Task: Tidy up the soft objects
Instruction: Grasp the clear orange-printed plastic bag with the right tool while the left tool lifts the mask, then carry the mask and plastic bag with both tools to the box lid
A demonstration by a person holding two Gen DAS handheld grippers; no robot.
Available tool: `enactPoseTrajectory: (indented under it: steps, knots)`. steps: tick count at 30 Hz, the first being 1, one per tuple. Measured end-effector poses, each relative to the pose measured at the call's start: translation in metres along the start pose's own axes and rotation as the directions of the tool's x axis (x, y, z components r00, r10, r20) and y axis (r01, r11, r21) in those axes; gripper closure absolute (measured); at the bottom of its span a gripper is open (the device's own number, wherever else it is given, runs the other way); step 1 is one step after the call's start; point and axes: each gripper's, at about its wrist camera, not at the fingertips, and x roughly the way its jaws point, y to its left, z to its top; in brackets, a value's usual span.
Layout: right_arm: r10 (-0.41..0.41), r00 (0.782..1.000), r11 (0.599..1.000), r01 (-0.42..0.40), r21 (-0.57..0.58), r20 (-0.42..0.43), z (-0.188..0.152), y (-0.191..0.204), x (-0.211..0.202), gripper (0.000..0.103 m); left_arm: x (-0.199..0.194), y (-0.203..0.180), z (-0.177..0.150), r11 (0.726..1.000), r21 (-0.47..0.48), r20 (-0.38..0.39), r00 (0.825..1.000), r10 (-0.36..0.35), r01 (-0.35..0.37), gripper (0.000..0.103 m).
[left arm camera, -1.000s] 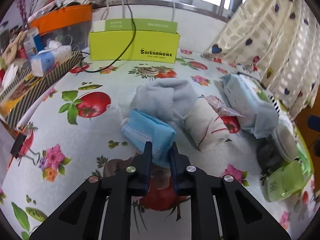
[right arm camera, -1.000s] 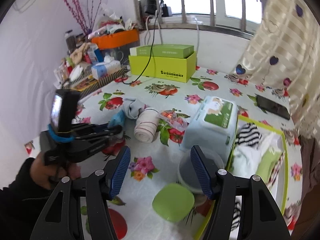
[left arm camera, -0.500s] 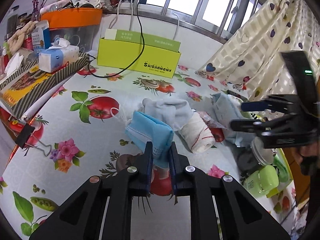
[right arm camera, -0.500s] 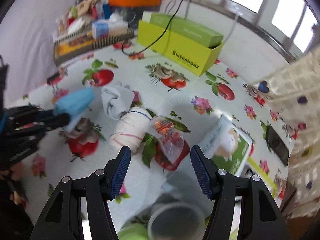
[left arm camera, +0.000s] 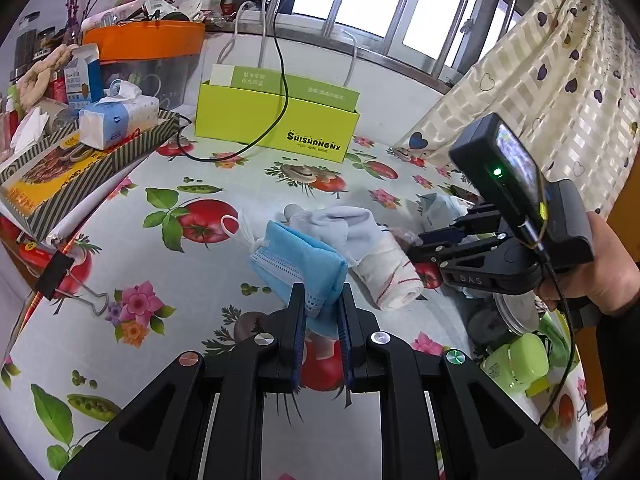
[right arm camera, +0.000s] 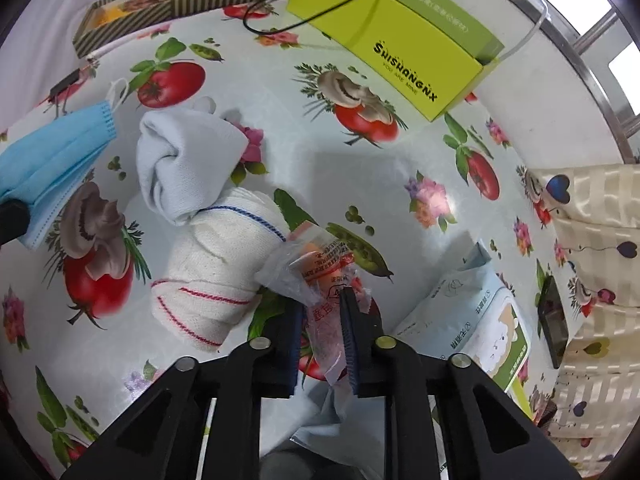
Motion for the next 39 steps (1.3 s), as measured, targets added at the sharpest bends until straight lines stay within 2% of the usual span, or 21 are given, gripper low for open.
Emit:
enactPoseTrajectory:
  steps: [4,7,14,19,25,34,39]
  knots:
    - [0.006,0.995,0.998,-0.012,0.061,0.099,-0.008,-0.006,-0.030,0.089,-0.007,-0.005,0.000,1.000,0.007,0.011,1.000,0.001,-0.001,0.087]
    - [0.012,0.983,0.994,-0.032,0.106,0.182,-0.021,-0.009,-0.060,0.089,-0.016,-0.010,0.001,1.000,0.017,0.024,1.000,-0.001,0.000,0.087]
    - [0.001,0.931,0.978,-0.076,0.193,0.364,-0.069,-0.011,-0.134,0.089,-0.041,-0.031,0.006,0.999,0.054,0.067,0.998,-0.011,0.007,0.088]
    - [-0.032,0.898,0.962,-0.092,0.258,0.438,-0.109,-0.014,-0.169,0.089,-0.058,-0.054,0.010,0.995,0.094,0.093,0.995,-0.030,0.021,0.087]
    - [-0.082,0.886,0.934,-0.091,0.345,0.457,-0.158,-0.024,-0.186,0.089,-0.073,-0.077,0.010,0.990,0.134,0.114,0.992,-0.060,0.044,0.088]
    - [-0.140,0.889,0.879,-0.092,0.469,0.436,-0.226,-0.041,-0.187,0.089,-0.077,-0.112,0.009,0.977,0.189,0.107,0.987,-0.121,0.100,0.088]
    - [-0.149,0.900,0.851,-0.093,0.517,0.408,-0.256,-0.050,-0.178,0.089,-0.076,-0.129,0.006,0.968,0.217,0.090,0.985,-0.149,0.126,0.087]
